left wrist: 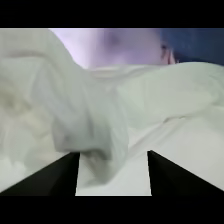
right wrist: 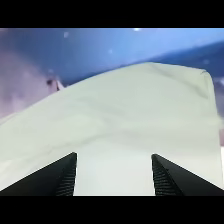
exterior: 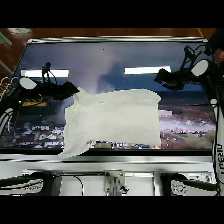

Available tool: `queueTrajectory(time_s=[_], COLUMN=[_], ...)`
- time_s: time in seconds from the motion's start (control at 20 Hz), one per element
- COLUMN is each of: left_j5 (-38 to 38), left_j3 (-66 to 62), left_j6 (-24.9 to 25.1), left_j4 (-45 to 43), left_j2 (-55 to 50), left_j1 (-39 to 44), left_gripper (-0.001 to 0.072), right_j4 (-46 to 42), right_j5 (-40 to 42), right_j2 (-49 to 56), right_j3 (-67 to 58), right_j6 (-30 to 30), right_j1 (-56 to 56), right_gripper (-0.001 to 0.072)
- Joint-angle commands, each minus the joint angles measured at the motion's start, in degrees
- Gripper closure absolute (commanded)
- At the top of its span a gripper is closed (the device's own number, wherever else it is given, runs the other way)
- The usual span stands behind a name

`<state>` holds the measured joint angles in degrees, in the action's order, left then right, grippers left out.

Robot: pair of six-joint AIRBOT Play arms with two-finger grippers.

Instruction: Fold the shirts.

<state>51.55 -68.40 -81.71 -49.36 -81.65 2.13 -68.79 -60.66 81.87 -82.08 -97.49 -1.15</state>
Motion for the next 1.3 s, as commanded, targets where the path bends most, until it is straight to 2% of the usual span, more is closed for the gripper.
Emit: queueTrajectory(time_s=[0.0, 0.05, 0.15, 0.2, 0.3, 0.35, 0.5, 0.65, 1.05, 1.1, 1.15, 1.2, 1.25], left_j5=[25.8, 32.9, 43.5, 45.1, 43.0, 40.2, 28.8, 21.8, 19.3, 19.3, 19.4, 19.6, 19.9], left_j3=[-7.3, -8.9, -8.2, -6.1, 1.4, 6.1, 16.3, 18.1, 18.0, 18.0, 18.0, 18.0, 17.9], left_j6=[1.6, 1.6, 1.5, 1.5, 1.6, 2.4, 3.5, 3.5, 3.4, 3.0, 3.0, 3.0, 3.1], left_j4=[-7.9, -11.9, -16.3, -16.7, -16.6, -16.2, -14.9, -12.7, -12.1, -12.1, -12.1, -12.1, -12.1], left_j2=[-0.4, -0.4, -0.3, -0.2, 0.2, 0.1, 0.0, -1.2, -6.2, -6.5, -6.8, -7.0, -7.0], left_j1=[-8.9, -12.6, -18.3, -20.0, -21.0, -20.4, -18.3, -16.5, -12.5, -12.3, -12.0, -11.7, -11.6], left_gripper=[0.0293, 0.0443, 0.0442, 0.0431, 0.0253, 0.0228, 0.0230, 0.0230, 0.0244, 0.0273, 0.0375, 0.0557, 0.0673], right_j4=[-5.0, -7.4, -8.2, -6.8, -1.8, 0.3, 2.3, 3.4, 3.0, 2.9, 2.9, 2.8, 2.6], right_j5=[-14.2, -19.1, -30.3, -33.8, -33.8, -31.9, -29.1, -27.9, -24.9, -24.7, -24.4, -24.1, -23.7], right_j2=[-4.5, -6.3, -8.7, -9.7, -13.3, -15.5, -20.2, -20.8, -20.8, -20.8, -20.8, -20.8, -20.8], right_j3=[-2.1, -2.1, -1.7, -0.2, 6.8, 11.7, 24.0, 29.6, 30.9, 30.9, 30.9, 31.2, 32.3], right_j6=[7.5, 9.4, 13.4, 14.6, 14.8, 14.8, 16.0, 16.1, 15.6, 15.6, 15.6, 15.6, 15.7], right_j1=[-3.9, -6.2, -12.3, -15.3, -21.0, -22.9, -24.1, -23.8, -23.8, -23.8, -23.8, -23.8, -23.8], right_gripper=[0.0119, 0.0119, 0.0119, 0.0119, 0.0119, 0.0119, 0.0119, 0.0119, 0.0118, 0.0118, 0.0118, 0.0117, 0.0117])
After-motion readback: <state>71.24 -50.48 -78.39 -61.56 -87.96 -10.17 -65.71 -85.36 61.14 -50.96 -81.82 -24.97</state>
